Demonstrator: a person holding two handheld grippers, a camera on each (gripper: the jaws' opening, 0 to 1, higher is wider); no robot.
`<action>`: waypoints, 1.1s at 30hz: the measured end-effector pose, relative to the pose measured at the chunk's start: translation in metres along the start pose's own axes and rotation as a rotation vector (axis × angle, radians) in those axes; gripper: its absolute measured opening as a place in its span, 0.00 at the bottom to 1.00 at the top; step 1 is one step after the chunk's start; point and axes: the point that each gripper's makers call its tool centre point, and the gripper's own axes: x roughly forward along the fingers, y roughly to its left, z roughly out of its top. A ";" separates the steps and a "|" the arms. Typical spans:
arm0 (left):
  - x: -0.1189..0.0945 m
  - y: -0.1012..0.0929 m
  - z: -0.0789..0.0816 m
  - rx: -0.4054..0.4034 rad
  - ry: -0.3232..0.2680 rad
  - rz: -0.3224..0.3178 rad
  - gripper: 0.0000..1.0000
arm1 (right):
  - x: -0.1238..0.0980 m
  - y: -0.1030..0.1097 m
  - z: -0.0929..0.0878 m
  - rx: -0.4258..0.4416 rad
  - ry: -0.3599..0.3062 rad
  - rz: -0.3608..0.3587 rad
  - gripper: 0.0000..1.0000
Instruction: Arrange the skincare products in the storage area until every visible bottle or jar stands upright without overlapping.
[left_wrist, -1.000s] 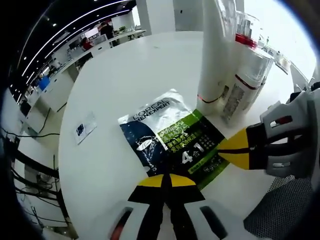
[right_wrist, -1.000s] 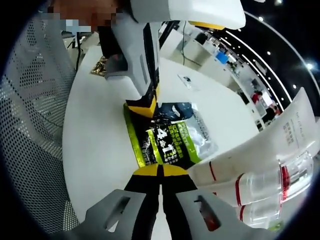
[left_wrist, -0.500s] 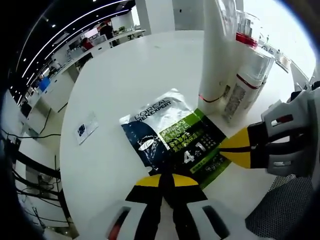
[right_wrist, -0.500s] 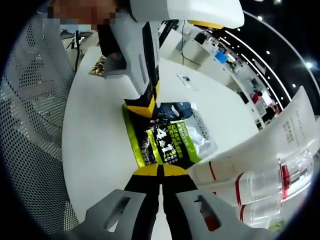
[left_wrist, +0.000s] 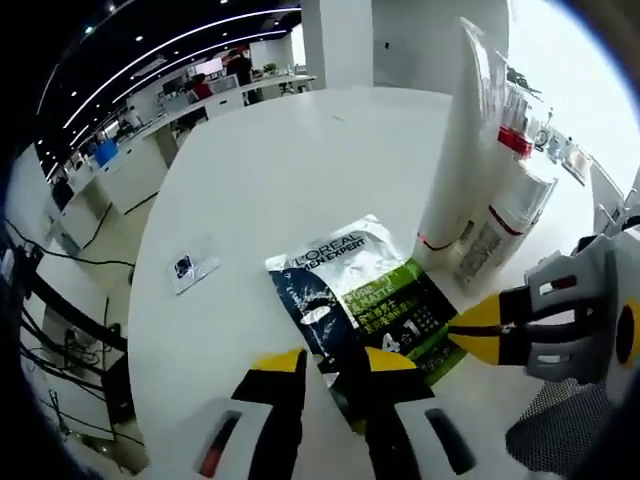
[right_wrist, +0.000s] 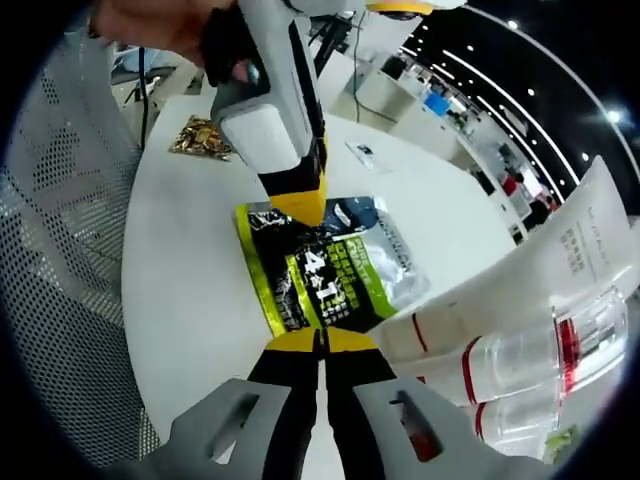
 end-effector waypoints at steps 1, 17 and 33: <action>-0.001 0.002 0.002 -0.009 -0.008 0.004 0.24 | -0.001 -0.001 0.001 0.010 -0.004 0.000 0.01; -0.015 0.037 0.046 -0.410 -0.239 -0.092 0.45 | -0.025 0.033 0.045 0.315 -0.150 0.258 0.19; 0.043 0.132 0.056 -0.553 -0.027 0.162 0.61 | -0.029 0.039 0.047 0.254 -0.133 0.278 0.19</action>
